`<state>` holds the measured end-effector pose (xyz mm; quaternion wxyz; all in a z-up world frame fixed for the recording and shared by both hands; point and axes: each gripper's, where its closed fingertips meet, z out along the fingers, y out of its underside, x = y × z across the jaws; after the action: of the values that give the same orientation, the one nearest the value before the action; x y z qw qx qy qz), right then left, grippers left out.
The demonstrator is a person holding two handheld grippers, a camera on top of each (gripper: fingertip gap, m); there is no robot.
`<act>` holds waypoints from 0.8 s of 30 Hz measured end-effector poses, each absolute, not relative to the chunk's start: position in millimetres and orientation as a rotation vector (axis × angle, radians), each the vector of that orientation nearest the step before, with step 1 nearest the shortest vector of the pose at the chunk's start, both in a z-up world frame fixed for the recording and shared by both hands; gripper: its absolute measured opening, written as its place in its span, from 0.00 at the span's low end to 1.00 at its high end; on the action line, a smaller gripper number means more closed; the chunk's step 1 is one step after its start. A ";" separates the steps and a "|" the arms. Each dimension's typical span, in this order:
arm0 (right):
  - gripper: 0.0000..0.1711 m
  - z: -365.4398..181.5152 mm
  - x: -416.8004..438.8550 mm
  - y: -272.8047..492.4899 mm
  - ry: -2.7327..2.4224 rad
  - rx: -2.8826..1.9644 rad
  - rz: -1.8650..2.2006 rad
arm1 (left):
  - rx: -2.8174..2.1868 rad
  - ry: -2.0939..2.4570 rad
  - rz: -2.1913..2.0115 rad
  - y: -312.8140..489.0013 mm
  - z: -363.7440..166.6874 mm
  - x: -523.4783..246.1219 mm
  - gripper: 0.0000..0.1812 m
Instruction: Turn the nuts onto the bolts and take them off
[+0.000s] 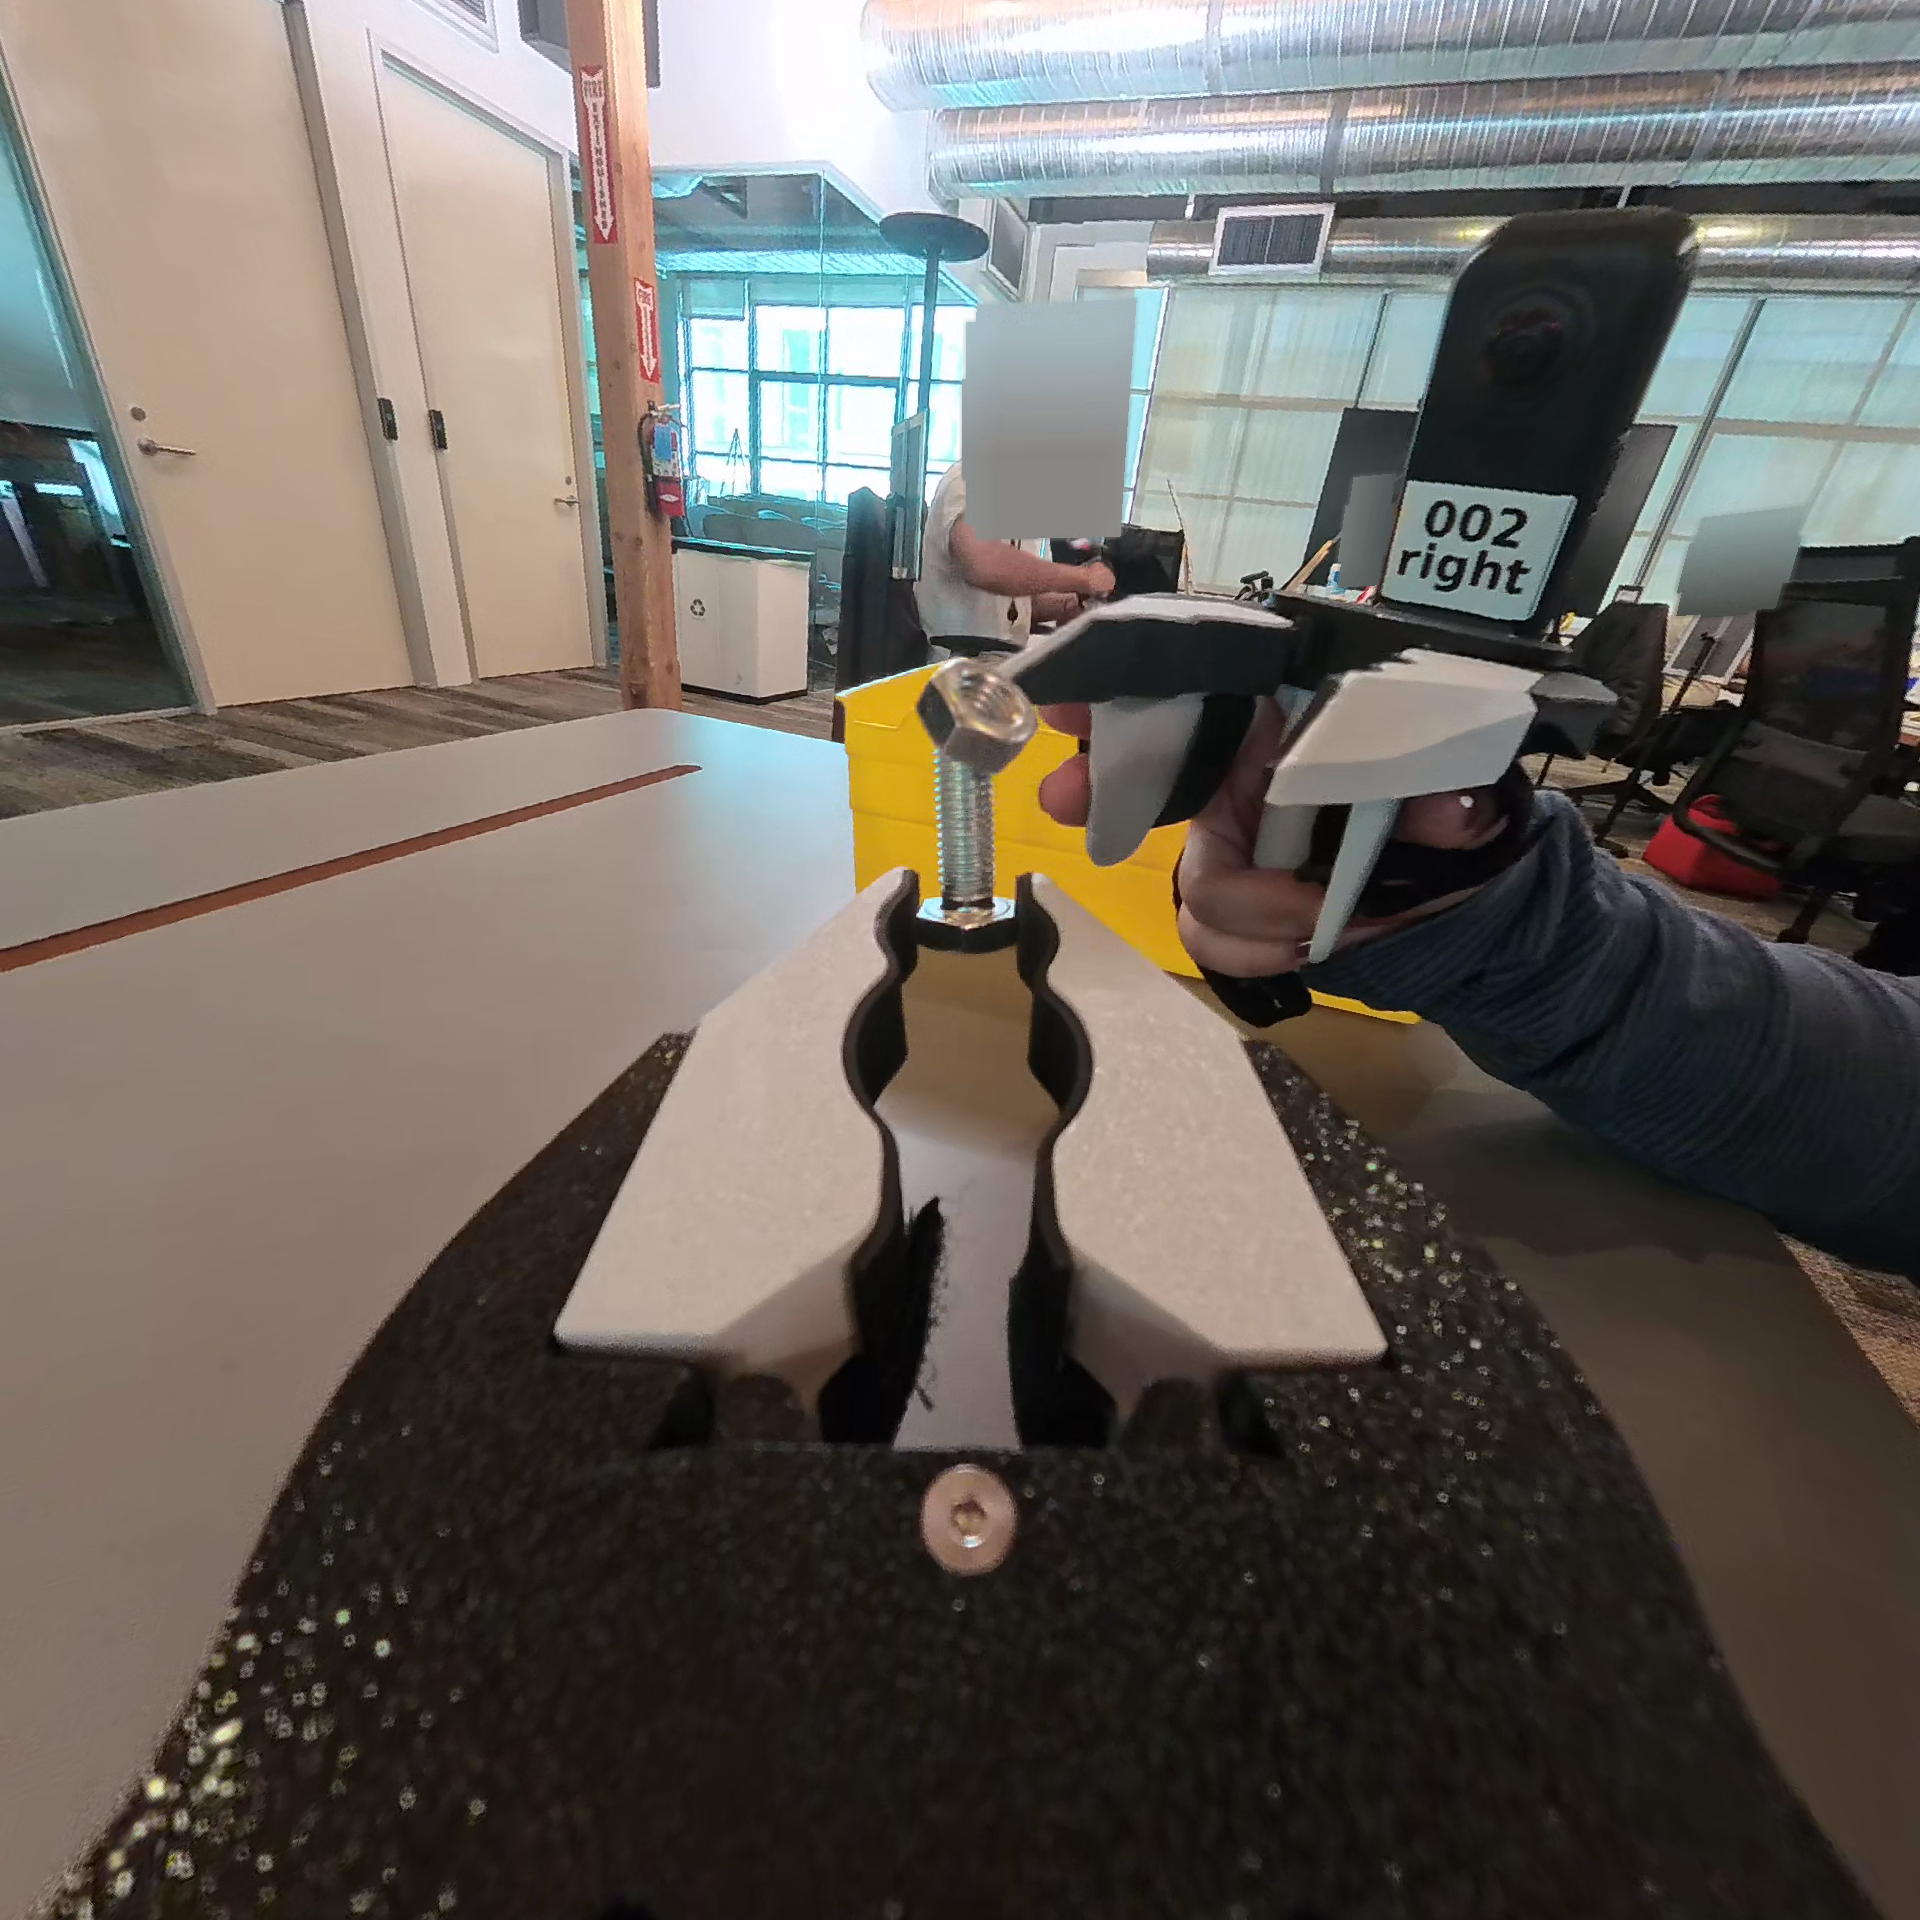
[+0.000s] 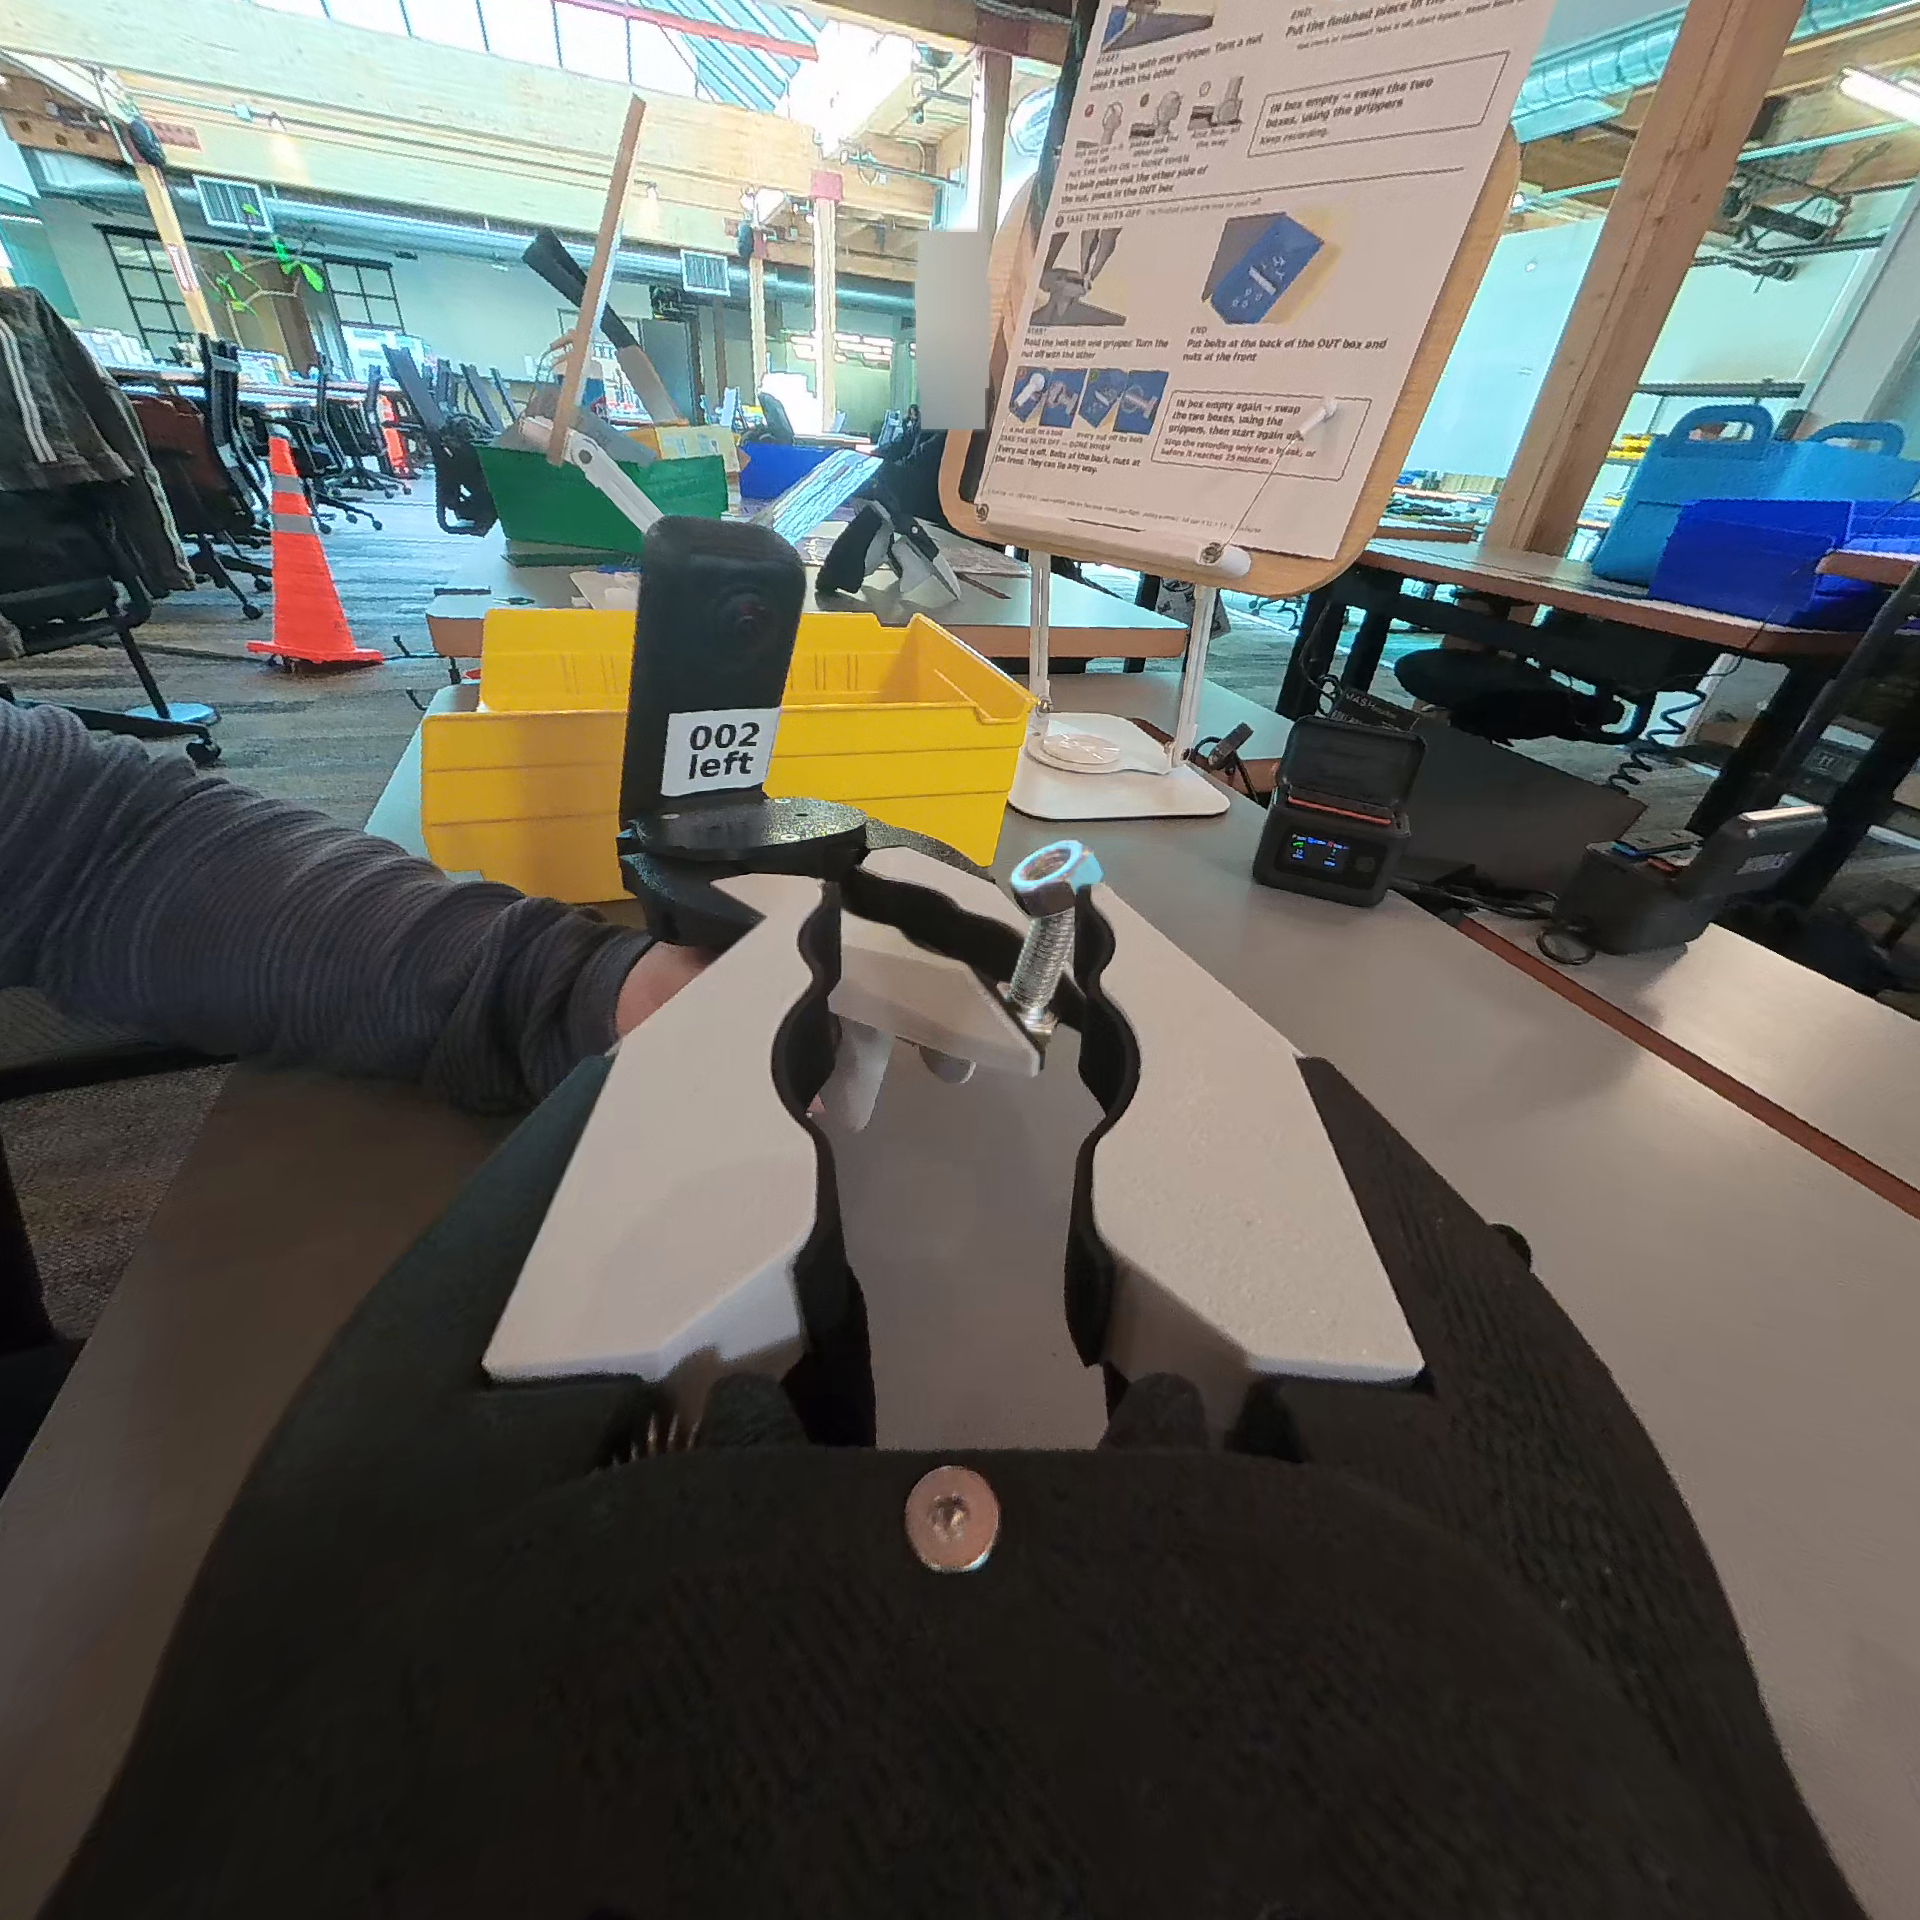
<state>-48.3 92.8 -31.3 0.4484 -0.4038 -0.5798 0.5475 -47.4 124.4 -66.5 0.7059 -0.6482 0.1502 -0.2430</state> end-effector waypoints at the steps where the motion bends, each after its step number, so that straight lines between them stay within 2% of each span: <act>1: 0.26 -31.5 -48.4 93.2 -1.434 -1.000 1.353 | -1.440 0.330 -0.542 124.4 -66.3 -47.8 0.09; 16: 0.25 -34.6 -53.5 103.5 -1.391 -1.034 1.283 | -1.507 0.273 -0.440 132.8 -74.5 -61.1 0.09; 24: 0.20 -62.5 -63.2 150.9 -1.274 -1.229 1.068 | -1.518 0.253 -0.332 135.1 -76.0 -69.1 0.09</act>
<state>-63.2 150.9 -62.5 0.5115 -0.5109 -0.5296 0.4437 -69.1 135.1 -76.0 0.7058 -0.6830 0.1140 -0.1494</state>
